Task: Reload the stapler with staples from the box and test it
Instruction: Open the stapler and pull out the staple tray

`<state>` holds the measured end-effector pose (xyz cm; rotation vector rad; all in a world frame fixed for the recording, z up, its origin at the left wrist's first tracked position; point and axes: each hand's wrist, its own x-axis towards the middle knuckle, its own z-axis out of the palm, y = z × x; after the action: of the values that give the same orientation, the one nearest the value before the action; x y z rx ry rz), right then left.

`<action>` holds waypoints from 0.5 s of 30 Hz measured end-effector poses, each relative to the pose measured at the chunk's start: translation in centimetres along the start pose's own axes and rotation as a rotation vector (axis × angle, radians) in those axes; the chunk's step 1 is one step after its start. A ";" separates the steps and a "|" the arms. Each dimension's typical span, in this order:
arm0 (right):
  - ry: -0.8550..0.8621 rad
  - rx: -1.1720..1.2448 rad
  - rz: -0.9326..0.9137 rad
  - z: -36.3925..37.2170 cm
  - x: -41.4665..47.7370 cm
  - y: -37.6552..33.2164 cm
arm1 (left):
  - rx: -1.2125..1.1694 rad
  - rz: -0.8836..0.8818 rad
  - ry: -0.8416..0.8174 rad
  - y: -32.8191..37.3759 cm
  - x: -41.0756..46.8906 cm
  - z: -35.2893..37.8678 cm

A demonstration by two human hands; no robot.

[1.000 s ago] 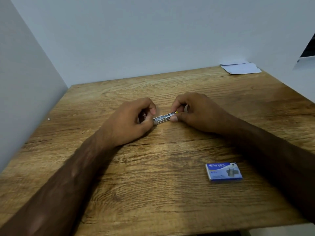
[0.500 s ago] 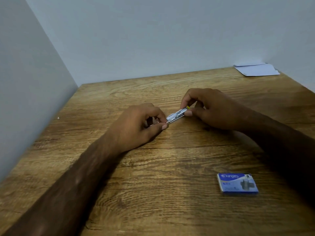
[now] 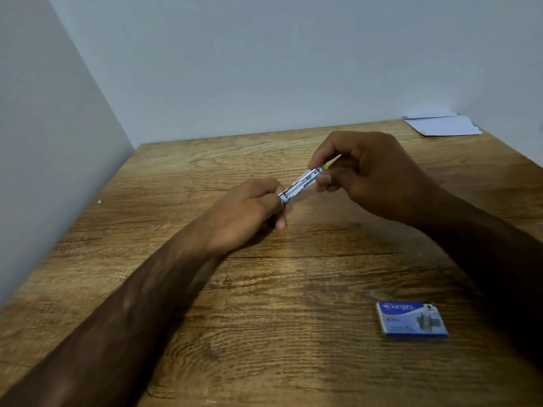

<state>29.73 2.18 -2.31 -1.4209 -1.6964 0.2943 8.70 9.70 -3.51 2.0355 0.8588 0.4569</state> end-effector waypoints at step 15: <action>0.042 0.621 0.424 1.3 -0.4 0.0 | 0.657 0.134 0.110 2.5 -0.1 -1.4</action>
<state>28.72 2.24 -3.26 -1.2724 -1.1065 0.9301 8.76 9.43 -0.61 2.7011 1.0362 0.3926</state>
